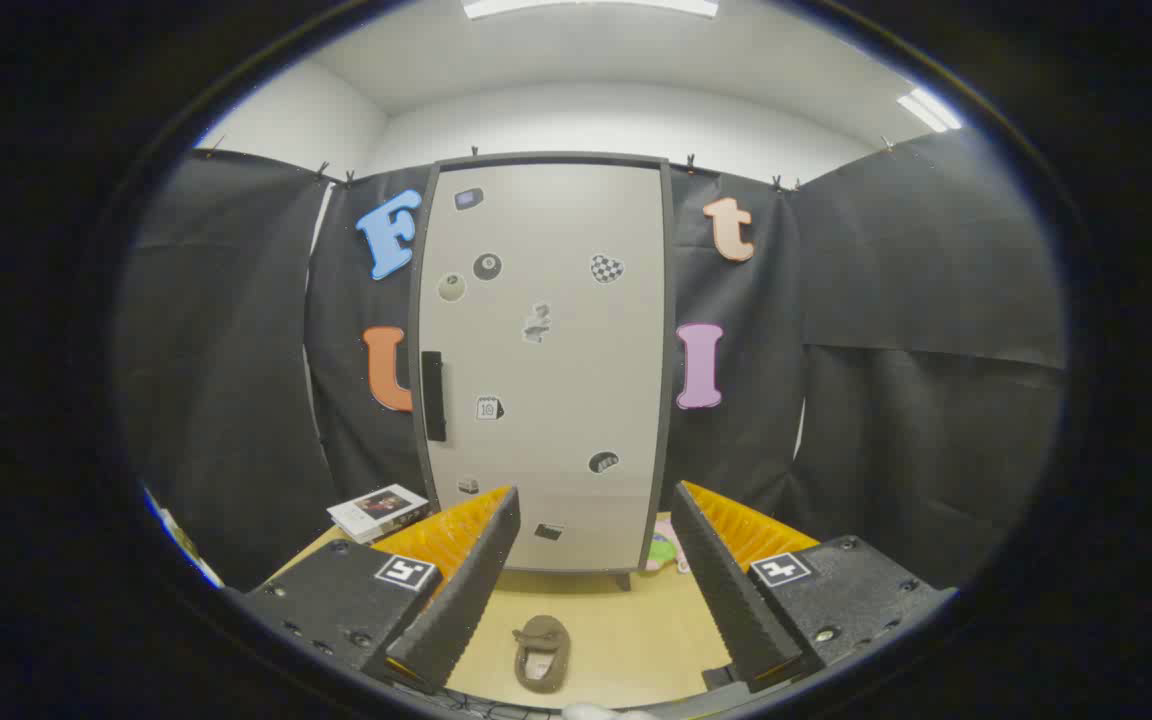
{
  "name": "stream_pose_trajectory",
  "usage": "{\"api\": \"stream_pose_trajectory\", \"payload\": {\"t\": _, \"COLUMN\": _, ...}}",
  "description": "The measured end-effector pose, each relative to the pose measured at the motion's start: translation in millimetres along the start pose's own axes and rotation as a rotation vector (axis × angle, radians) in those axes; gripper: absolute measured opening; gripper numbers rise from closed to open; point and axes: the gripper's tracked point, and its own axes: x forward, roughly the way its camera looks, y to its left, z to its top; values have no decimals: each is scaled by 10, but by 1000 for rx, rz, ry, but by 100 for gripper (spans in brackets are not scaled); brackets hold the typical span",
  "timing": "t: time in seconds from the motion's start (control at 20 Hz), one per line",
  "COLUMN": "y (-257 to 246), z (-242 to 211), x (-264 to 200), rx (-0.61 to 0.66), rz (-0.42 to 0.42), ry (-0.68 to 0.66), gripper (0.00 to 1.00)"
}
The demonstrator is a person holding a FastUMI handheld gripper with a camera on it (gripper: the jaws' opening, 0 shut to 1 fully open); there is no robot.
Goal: Open the shoe cabinet door, grab the shoes and put them into the shoe cabinet, then close the shoe cabinet door.
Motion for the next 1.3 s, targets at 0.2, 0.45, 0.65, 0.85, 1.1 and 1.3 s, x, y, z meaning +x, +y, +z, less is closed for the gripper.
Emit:
{"api": "stream_pose_trajectory", "payload": {"t": 0.2, "y": -6, "z": 5, "x": -21, "rx": -3, "rz": -3, "ry": -4, "gripper": 99}}
{"api": "stream_pose_trajectory", "payload": {"t": 0.45, "y": 9, "z": -19, "x": -32, "rx": 3, "rz": -9, "ry": -1, "gripper": 99}}
{"api": "stream_pose_trajectory", "payload": {"t": 0.65, "y": 6, "z": -23, "x": -38, "rx": -1, "rz": -15, "ry": 0, "gripper": 99}}
{"api": "stream_pose_trajectory", "payload": {"t": 0.85, "y": 31, "z": -32, "x": -25, "rx": 9, "rz": -17, "ry": 5, "gripper": 99}}
{"api": "stream_pose_trajectory", "payload": {"t": 1.1, "y": 192, "z": 9, "x": 118, "rx": 12, "rz": 14, "ry": -11, "gripper": 99}}
{"api": "stream_pose_trajectory", "payload": {"t": 1.3, "y": 462, "z": 37, "x": 369, "rx": 21, "rz": 68, "ry": -9, "gripper": 99}}
